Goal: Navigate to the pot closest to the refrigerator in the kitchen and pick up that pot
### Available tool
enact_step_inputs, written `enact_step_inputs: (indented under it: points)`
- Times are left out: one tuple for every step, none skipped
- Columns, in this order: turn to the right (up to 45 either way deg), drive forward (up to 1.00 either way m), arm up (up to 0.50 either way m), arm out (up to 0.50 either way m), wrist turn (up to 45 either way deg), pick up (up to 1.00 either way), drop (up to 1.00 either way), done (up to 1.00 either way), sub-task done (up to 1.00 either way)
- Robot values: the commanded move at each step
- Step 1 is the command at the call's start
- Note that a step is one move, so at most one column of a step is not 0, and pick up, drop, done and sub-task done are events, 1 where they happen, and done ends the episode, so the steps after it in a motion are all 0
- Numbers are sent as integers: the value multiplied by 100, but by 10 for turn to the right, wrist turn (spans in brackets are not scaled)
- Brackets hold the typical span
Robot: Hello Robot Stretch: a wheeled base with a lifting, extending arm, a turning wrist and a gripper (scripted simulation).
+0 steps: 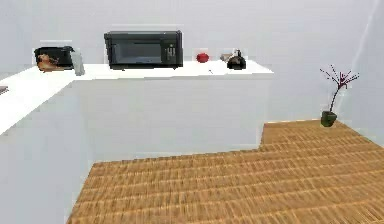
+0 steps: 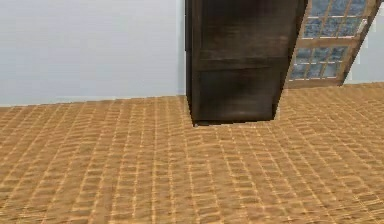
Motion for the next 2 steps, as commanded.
enact_step_inputs:
  points:
    - [0,100,0,0,0,0,0,0,0]
    - [0,30,0,0,0,0,0,0,0]
